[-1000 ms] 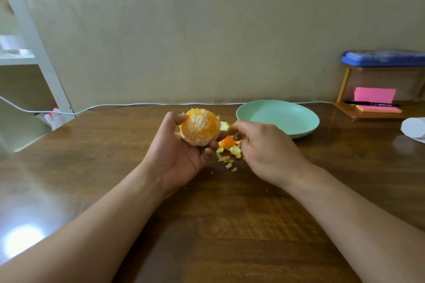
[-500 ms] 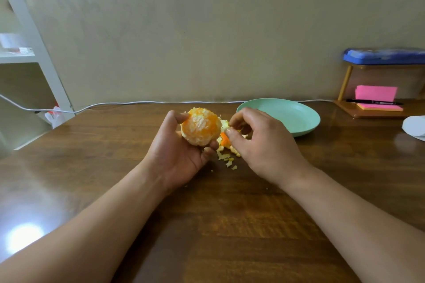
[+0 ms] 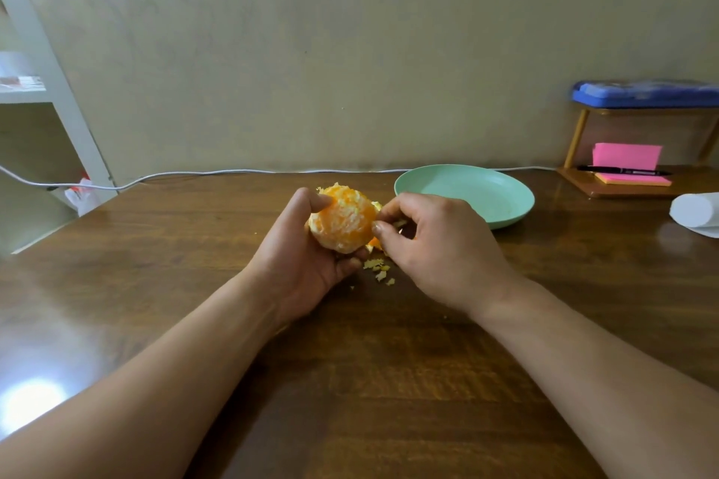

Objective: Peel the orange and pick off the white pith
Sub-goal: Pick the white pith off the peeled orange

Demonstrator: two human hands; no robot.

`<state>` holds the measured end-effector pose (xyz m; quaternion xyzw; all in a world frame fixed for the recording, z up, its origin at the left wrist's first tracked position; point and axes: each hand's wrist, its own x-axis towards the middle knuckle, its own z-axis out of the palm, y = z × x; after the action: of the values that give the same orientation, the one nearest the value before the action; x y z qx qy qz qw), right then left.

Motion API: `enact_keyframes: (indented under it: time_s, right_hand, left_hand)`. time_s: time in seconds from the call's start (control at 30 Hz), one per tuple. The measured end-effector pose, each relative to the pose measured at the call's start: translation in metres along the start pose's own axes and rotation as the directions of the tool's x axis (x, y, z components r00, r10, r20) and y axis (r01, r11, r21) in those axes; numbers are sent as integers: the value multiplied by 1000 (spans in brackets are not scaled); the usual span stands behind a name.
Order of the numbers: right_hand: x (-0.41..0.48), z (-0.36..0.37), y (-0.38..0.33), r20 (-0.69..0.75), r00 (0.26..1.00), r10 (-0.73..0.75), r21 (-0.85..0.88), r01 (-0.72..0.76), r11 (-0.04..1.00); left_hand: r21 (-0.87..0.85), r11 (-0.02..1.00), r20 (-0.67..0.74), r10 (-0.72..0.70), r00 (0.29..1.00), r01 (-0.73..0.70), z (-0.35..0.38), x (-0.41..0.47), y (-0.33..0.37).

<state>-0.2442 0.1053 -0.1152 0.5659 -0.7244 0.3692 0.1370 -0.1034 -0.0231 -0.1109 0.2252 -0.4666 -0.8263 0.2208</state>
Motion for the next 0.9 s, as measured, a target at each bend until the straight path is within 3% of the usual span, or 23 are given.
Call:
enact_keyframes:
  time_s: [0.33,0.53,0.73,0.9]
  right_hand:
    - [0,2,-3,-15,997,80,79,-79,994]
    - [0,4,-2,-74,989,127,148,-115,982]
    - [1,5,-1,-29,975,220,434,-186,881]
    - [2,6,-1,31,960,279,570,-246,784]
  left_hand:
    - [78,995,6,57,998,-57,6,-3,-4]
    - [19,998,49,67,997,-68,11,-5,-4]
    - [-122,992,110,14,994,0,7,-6,-1]
    - [-181,983,131,-5,991,29,5,-8,0]
